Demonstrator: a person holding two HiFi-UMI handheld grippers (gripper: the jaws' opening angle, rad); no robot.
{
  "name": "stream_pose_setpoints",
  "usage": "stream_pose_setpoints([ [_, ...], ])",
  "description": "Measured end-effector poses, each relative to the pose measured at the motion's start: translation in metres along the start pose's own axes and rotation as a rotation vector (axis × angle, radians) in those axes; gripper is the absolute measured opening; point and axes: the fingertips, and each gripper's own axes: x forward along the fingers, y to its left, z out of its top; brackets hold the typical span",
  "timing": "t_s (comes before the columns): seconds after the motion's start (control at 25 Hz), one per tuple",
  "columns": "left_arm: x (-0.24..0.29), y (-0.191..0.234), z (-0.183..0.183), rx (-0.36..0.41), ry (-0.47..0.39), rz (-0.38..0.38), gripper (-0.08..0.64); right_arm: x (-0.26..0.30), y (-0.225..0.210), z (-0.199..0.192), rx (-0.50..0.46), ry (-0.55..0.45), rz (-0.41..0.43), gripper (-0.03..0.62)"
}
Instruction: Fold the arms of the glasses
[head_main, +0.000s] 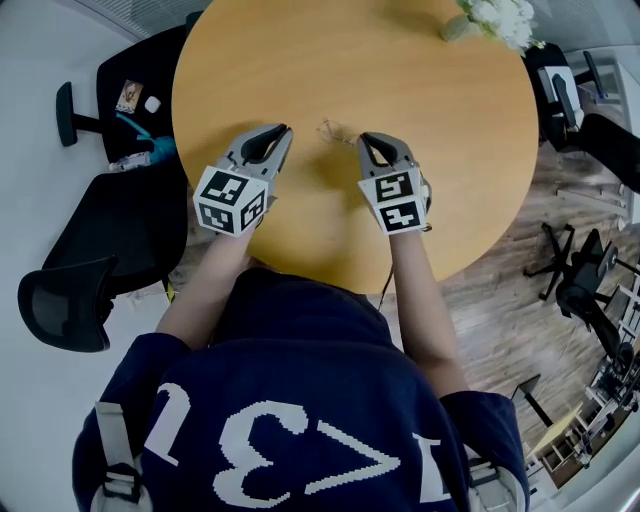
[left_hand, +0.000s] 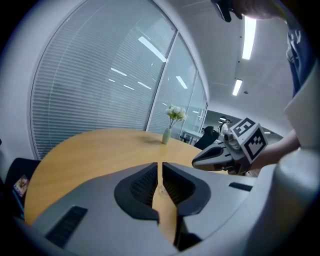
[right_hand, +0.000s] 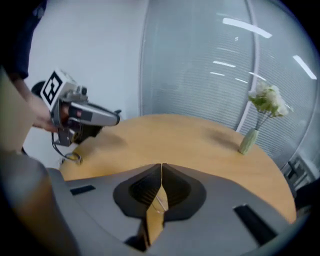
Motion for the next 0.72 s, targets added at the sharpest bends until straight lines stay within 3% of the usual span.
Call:
stream_pose_setpoints([
  [0.12,-0.008,0.000,0.036,0.037,-0.088,0.010,0.040,-0.037,-0.025,0.032,0.169,-0.225,-0.041,0.028],
  [0.36,-0.029,-0.011,0.101,0.128,-0.243,0.029,0.032,-0.118,-0.062,0.079,0.280,-0.522,-0.180,0.025],
  [0.52,-0.045,-0.024,0.130,0.157,-0.314,0.002,0.026,-0.155,-0.068,0.097,0.328,-0.623,-0.212,0.025],
  [0.72,-0.057,-0.034,0.145,0.183,-0.342,-0.008,0.017,-0.181,-0.065,0.107,0.326,-0.670,-0.242,0.025],
])
